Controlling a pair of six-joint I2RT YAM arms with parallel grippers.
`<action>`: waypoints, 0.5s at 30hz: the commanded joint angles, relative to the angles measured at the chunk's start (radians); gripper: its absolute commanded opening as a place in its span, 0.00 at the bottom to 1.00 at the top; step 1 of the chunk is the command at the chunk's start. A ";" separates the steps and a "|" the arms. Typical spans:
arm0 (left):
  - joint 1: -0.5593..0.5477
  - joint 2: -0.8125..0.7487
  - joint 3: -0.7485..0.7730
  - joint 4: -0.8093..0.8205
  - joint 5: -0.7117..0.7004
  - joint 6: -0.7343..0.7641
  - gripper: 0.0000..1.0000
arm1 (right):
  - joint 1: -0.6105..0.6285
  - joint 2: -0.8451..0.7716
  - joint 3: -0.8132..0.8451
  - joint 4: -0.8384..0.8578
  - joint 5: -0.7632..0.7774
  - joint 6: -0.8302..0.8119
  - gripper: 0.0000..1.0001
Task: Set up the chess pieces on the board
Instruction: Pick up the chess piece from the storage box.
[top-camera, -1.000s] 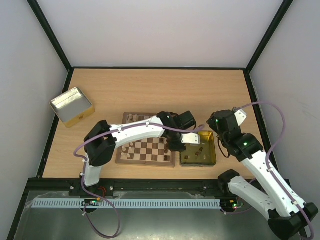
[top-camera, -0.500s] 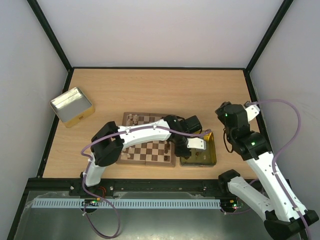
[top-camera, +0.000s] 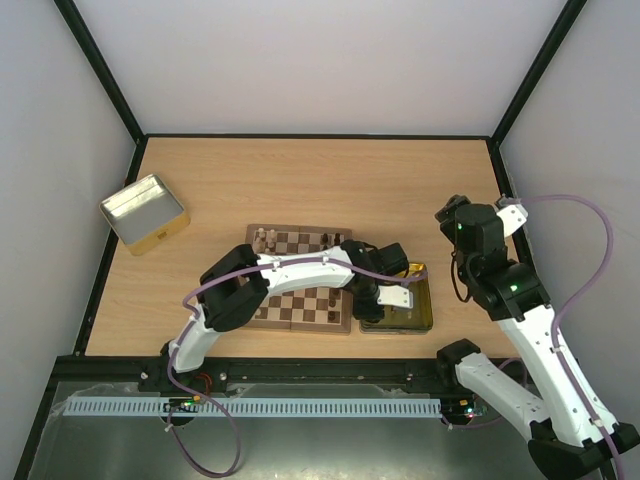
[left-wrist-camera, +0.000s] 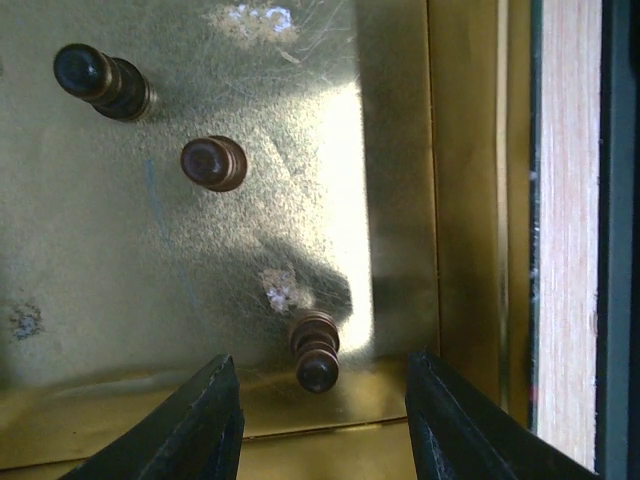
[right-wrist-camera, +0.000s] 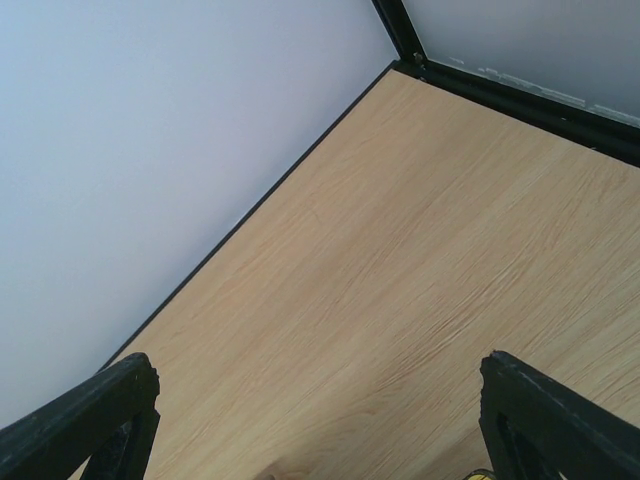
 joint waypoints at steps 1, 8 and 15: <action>-0.005 0.016 0.019 0.014 -0.022 0.006 0.47 | -0.003 -0.008 0.052 -0.030 0.022 -0.011 0.85; -0.003 0.040 0.029 0.036 -0.058 0.016 0.45 | -0.003 0.000 0.073 -0.045 -0.004 -0.020 0.85; -0.003 0.056 0.023 0.033 -0.067 0.019 0.39 | -0.004 -0.001 0.053 -0.045 -0.018 -0.014 0.85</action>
